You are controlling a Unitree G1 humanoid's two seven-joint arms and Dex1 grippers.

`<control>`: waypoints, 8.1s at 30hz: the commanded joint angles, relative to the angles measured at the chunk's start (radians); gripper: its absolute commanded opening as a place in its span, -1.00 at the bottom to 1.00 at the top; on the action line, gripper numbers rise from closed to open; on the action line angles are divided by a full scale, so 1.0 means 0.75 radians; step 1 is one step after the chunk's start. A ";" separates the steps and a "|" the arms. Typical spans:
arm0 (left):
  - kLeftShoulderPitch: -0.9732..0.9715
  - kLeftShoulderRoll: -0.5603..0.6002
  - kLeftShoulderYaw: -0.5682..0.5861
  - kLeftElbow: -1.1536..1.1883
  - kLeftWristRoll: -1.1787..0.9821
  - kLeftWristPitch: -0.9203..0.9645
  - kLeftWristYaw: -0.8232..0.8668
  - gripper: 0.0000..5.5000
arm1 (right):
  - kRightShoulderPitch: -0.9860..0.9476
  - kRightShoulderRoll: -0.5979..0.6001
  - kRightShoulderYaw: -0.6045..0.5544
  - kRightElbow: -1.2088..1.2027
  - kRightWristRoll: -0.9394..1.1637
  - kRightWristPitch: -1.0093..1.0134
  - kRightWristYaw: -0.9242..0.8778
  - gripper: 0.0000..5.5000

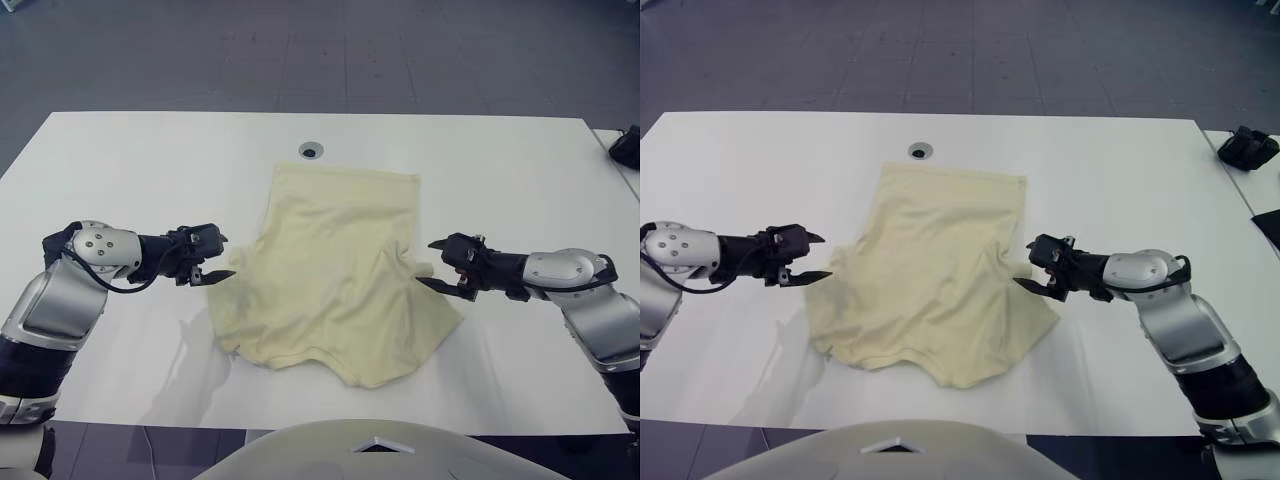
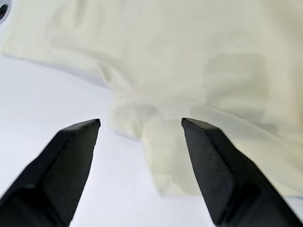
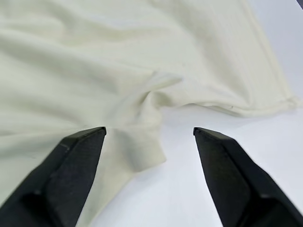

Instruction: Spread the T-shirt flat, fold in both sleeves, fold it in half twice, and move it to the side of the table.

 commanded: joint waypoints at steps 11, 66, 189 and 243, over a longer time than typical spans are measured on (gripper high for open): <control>0.155 0.023 0.185 -0.055 -0.108 0.287 0.085 0.95 | 0.226 -0.142 -0.068 -0.022 -0.118 -0.106 0.040 0.96; -0.054 -0.071 0.171 0.508 -0.308 0.372 0.162 -0.99 | -0.097 0.249 -0.281 0.013 -0.320 -0.232 -0.473 0.96; 0.022 -0.446 0.566 -0.281 -0.927 0.890 0.766 0.96 | 0.240 -0.149 -0.621 -0.343 0.877 0.954 -0.058 -0.99; 0.176 -0.137 0.285 -0.248 -0.713 0.544 0.373 0.96 | 0.425 0.064 -0.220 -0.439 0.197 -0.034 -0.280 0.95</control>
